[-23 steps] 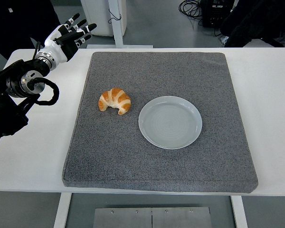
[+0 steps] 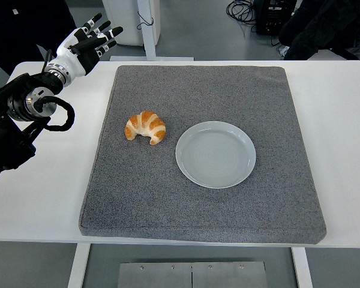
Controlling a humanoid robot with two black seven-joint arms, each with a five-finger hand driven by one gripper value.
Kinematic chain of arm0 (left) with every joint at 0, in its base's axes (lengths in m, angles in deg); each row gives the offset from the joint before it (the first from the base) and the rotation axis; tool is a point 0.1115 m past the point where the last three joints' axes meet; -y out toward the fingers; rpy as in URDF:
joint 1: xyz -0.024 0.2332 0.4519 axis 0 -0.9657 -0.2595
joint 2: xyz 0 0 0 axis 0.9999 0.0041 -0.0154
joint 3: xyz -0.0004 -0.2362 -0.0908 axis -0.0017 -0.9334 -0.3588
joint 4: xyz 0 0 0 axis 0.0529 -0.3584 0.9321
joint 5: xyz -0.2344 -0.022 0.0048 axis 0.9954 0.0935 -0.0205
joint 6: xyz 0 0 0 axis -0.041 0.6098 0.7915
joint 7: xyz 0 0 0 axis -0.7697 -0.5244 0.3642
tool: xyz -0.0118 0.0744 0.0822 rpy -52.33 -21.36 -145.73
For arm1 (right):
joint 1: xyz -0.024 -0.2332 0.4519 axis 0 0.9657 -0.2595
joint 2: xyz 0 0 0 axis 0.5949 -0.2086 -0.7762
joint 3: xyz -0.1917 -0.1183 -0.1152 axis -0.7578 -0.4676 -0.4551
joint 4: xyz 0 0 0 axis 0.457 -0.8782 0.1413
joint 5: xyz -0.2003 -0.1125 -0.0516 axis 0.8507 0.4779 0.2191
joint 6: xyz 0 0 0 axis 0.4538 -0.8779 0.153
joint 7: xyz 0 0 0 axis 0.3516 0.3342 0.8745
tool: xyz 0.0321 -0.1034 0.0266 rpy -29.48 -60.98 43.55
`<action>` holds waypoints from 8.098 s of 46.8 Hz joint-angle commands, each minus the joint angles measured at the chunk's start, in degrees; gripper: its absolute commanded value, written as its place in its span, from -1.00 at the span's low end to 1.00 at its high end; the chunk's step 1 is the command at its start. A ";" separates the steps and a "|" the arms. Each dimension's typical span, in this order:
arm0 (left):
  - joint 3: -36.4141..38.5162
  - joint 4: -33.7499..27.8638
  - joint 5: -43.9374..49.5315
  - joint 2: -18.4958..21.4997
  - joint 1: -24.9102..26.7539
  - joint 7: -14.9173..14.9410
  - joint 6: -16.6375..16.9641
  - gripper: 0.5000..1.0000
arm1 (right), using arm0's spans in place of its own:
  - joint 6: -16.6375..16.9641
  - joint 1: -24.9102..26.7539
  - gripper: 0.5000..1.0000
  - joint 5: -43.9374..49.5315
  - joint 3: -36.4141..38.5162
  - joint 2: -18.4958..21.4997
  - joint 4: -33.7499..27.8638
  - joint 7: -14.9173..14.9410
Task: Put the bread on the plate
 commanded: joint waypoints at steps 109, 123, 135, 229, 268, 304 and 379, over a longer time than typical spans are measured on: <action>23.98 -36.10 -67.02 22.88 5.36 4.82 -1.87 0.92 | -0.01 -0.03 1.00 -0.01 -0.01 0.00 0.00 -0.01; 24.24 -32.05 -70.53 18.31 3.77 4.55 1.74 0.92 | -0.01 -0.03 1.00 -0.01 -0.01 0.00 0.00 -0.01; 24.24 -28.89 -71.15 14.18 2.81 4.46 3.76 0.92 | -0.01 -0.03 1.00 -0.01 -0.01 0.00 0.00 0.07; 29.17 -16.40 -73.17 4.68 2.54 -3.00 12.55 -1.00 | -0.01 -0.03 1.00 -0.01 -0.01 0.00 0.00 -0.01; 29.25 -15.35 -69.48 8.73 25.48 -3.36 7.36 -1.00 | -0.01 -0.03 1.00 -0.01 -0.01 0.00 0.00 -0.01; 29.52 -10.70 -70.36 -9.54 32.51 -4.68 2.18 -1.00 | -0.01 -0.03 1.00 -0.01 -0.01 0.00 0.00 0.07; 47.88 -14.21 -71.32 -16.94 28.38 -9.25 2.35 -1.00 | -0.01 -0.03 1.00 -0.01 -0.01 0.00 0.00 -0.01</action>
